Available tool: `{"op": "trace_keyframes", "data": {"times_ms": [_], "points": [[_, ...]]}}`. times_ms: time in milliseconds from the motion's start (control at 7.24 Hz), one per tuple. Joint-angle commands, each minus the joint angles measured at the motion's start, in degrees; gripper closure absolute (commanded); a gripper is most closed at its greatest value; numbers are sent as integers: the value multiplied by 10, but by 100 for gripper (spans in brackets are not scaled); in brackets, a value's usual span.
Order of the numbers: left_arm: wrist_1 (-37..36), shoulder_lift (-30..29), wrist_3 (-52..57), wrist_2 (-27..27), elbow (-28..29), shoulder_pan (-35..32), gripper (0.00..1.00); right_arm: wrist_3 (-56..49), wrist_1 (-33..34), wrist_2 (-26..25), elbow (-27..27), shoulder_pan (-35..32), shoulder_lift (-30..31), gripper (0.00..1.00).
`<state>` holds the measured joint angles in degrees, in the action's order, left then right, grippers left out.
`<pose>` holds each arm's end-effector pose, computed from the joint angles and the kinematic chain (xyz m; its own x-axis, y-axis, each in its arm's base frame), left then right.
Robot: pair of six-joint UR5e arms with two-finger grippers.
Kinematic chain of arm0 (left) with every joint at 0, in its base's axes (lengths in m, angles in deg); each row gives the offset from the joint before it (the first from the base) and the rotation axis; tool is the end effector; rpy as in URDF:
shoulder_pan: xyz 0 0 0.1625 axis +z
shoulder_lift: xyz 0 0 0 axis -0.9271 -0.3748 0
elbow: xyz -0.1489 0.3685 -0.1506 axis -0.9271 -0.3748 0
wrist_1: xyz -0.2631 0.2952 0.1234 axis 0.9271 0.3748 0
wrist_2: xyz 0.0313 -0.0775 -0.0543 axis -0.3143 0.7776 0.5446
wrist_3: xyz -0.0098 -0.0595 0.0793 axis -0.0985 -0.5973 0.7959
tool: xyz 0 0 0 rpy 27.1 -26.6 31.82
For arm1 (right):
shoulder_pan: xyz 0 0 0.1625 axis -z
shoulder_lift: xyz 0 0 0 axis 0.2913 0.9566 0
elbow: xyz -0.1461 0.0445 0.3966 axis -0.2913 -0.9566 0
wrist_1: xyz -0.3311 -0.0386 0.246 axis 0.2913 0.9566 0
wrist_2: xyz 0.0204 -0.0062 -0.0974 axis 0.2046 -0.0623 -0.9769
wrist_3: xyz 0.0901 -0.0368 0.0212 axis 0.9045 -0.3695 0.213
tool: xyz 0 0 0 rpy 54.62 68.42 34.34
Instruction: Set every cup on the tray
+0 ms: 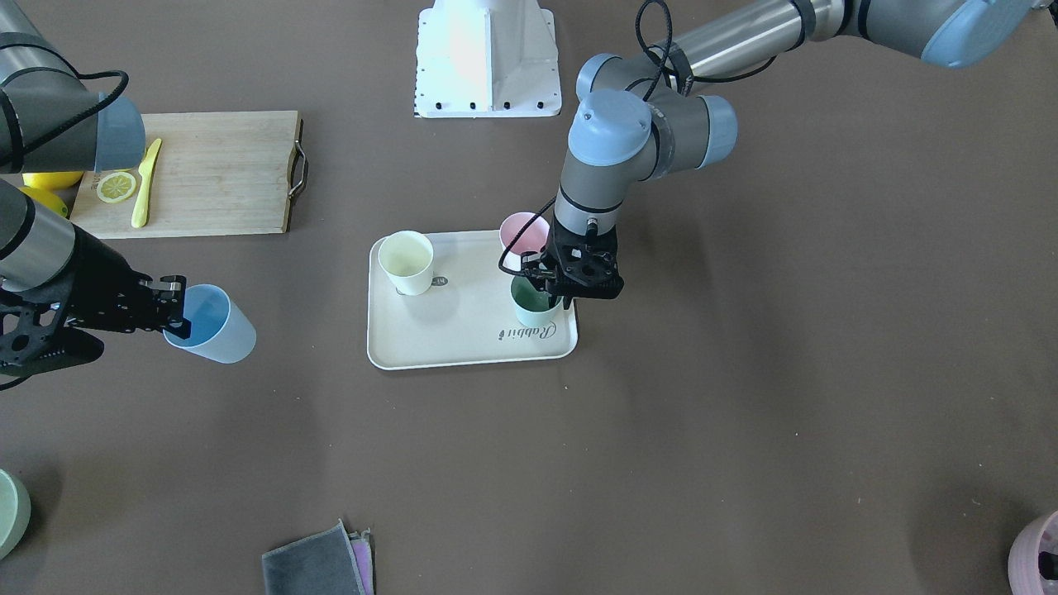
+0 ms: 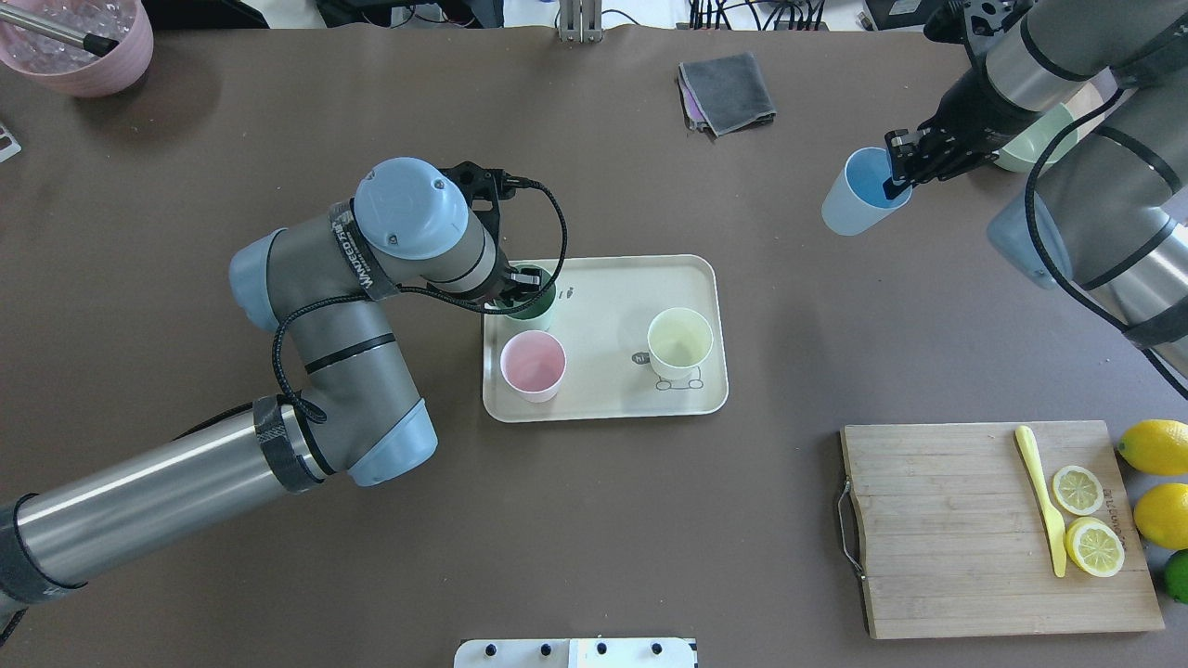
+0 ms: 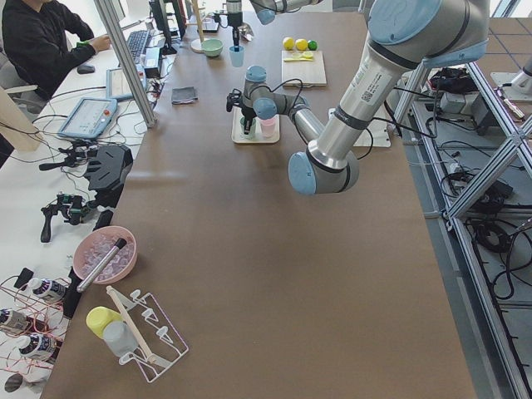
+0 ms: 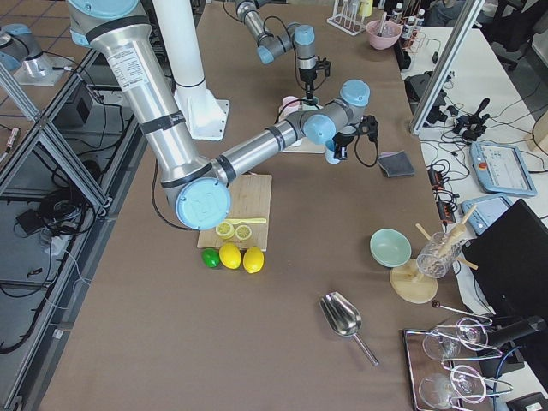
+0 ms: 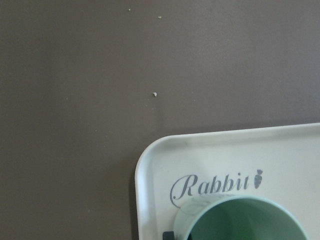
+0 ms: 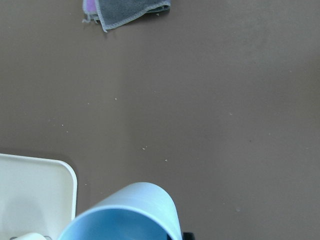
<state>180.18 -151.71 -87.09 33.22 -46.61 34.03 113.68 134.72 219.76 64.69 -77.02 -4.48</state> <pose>0.5459 -0.4974 0.2312 0.6252 0.0663 -0.7776 0.1234 0.9755 0.1824 -0.2665 -0.5895 0.3447 0.5656 -0.0979 0.8189 0.0428 0.9951 0.0893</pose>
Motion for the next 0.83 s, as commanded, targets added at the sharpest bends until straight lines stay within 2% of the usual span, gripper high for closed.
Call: {"op": "trace_keyframes", "data": {"times_ms": [0,138,276,414,691], "points": [[-4,1,15,6,-16,-26,2,90,9,-38,4,57,-45,100],[-18,5,45,14,-30,-43,2,133,9,-62,0,91,-64,100],[-36,7,64,55,-43,-76,2,155,8,-93,-3,121,-75,100],[-54,23,92,74,-62,-96,2,171,4,-118,-14,144,-83,100],[-54,63,161,115,-80,-149,2,174,1,-139,-65,164,-125,100]]}}
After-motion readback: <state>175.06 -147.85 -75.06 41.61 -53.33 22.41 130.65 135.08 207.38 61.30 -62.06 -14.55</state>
